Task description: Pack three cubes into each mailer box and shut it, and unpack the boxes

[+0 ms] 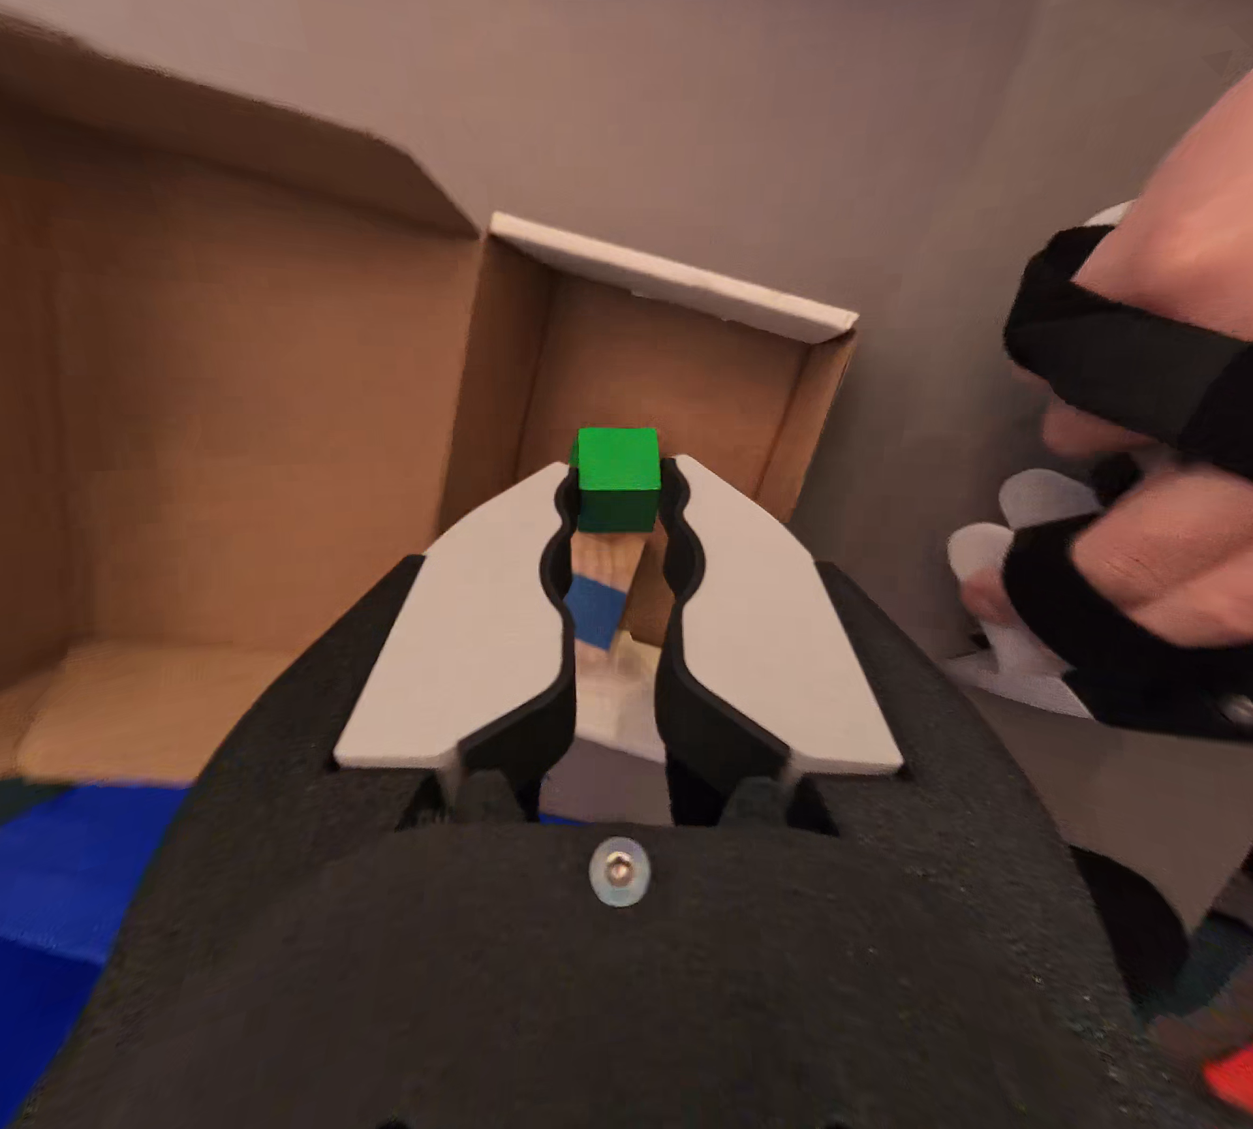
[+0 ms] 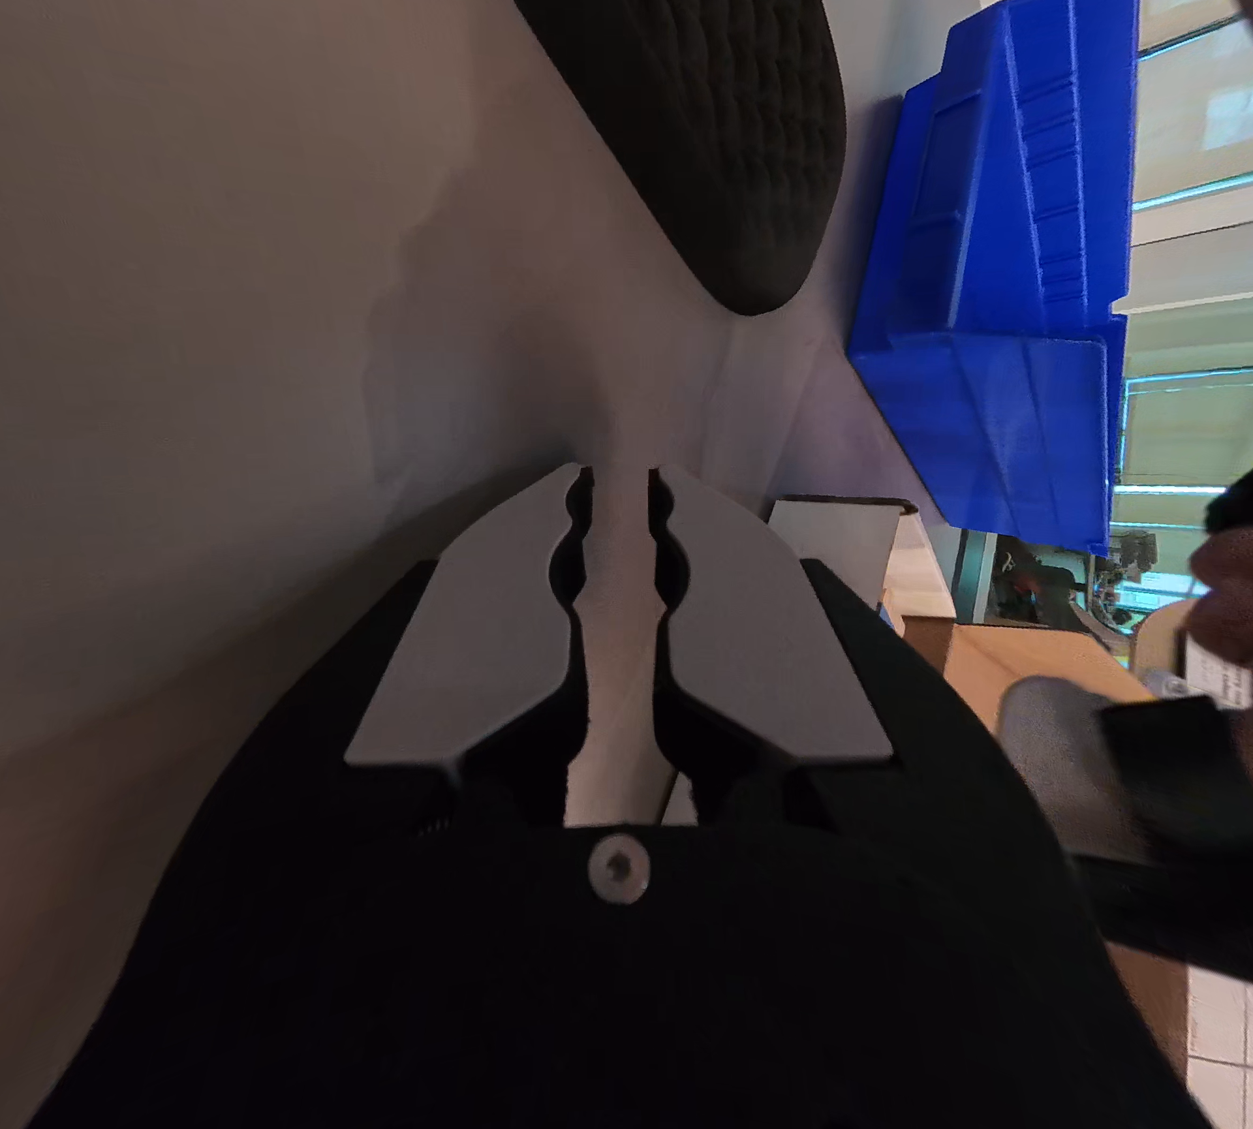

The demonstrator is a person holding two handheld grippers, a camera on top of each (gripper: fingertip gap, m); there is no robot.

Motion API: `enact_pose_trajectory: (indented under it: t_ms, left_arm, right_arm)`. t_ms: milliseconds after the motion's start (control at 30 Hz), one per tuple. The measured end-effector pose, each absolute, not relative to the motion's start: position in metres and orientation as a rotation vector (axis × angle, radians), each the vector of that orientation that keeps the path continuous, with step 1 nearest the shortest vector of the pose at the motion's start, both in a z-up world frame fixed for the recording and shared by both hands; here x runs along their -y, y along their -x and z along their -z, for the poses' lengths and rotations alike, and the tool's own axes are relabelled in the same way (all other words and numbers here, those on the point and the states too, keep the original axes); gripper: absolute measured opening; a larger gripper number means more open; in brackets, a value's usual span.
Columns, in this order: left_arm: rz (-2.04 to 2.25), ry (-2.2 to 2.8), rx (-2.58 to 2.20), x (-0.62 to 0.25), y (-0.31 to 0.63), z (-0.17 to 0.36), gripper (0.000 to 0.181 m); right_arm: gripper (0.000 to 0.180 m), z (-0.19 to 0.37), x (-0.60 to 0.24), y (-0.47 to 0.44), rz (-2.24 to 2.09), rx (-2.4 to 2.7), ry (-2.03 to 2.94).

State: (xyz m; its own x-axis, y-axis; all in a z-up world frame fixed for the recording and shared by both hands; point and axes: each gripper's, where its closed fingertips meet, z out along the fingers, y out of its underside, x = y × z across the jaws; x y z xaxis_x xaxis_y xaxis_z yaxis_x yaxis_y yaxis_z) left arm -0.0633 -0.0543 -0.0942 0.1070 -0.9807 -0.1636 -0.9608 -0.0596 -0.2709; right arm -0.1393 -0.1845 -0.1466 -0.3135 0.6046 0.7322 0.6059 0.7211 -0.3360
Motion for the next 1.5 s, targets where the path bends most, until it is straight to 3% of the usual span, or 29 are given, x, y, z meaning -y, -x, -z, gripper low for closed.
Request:
enact_pose_trajectory:
  t_ms: [333,767,900,1100,1300,1500]
  left_arm:
    - [-0.009,2.081,-2.189,0.052,0.048,0.143,0.023]
    - [-0.096,2.131,-2.291,0.056,0.051,0.155,0.023]
    - [-0.085,2.136,-2.274,0.055,0.050,0.152,0.039]
    - [0.266,2.037,-1.887,0.041,0.039,0.075,0.040]
    - [0.379,1.879,-1.300,-0.001,0.089,-0.014,0.036]
    - [0.713,1.854,-0.892,-0.021,0.122,-0.064,0.075]
  right_arm:
    - [0.017,0.147,0.184,0.139,-0.005,2.006,0.922]
    - [0.018,0.147,0.183,0.138,0.005,2.008,0.927]
    - [0.019,0.146,0.183,0.137,0.014,2.007,0.928]
    - [0.019,0.145,0.182,0.136,0.020,2.005,0.925]
    - [0.025,0.143,0.174,0.132,0.034,1.990,0.955]
    - [0.028,0.096,0.162,0.131,-0.154,1.760,1.041]
